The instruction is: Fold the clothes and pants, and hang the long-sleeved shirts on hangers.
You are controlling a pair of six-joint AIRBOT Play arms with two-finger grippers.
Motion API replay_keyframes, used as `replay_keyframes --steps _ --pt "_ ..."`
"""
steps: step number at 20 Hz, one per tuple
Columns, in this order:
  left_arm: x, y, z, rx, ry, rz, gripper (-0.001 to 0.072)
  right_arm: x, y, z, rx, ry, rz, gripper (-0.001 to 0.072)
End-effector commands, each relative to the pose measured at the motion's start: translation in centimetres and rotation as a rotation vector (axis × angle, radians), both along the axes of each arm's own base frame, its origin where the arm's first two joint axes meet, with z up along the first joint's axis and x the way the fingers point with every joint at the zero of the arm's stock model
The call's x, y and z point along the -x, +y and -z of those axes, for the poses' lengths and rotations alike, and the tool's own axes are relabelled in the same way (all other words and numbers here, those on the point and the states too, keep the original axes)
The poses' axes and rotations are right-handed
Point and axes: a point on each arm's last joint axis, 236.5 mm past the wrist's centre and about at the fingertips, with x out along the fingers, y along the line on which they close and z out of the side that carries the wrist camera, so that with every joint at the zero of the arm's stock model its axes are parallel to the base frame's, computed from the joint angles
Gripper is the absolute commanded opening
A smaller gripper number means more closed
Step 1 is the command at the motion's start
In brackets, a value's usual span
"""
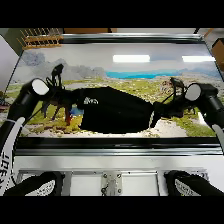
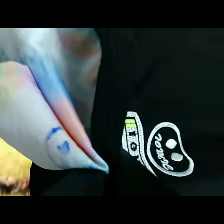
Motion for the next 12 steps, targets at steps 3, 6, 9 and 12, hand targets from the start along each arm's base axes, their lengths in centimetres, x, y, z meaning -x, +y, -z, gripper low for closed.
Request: replay_keyframes --steps 3,6,9,12 --pt "4.6 1.2 8.6 -0.032 0.104 -0.069 0.001 2.9 1.5 5.3 0.016 0.04 -0.007 0.0024" --pt "4.4 1.6 11.1 -0.047 0.13 -0.094 0.001 2.8 1.8 7.3 0.01 0.026 0.03 0.0025" --pt "4.8 1.3 12.0 -0.032 0.168 -0.103 0.0011 3.3 1.9 8.7 0.017 0.058 0.028 0.0026" --pt "4.2 1.3 11.2 -0.029 0.135 -0.108 0.0011 3.4 1.8 9.5 0.022 0.08 0.03 0.0027"
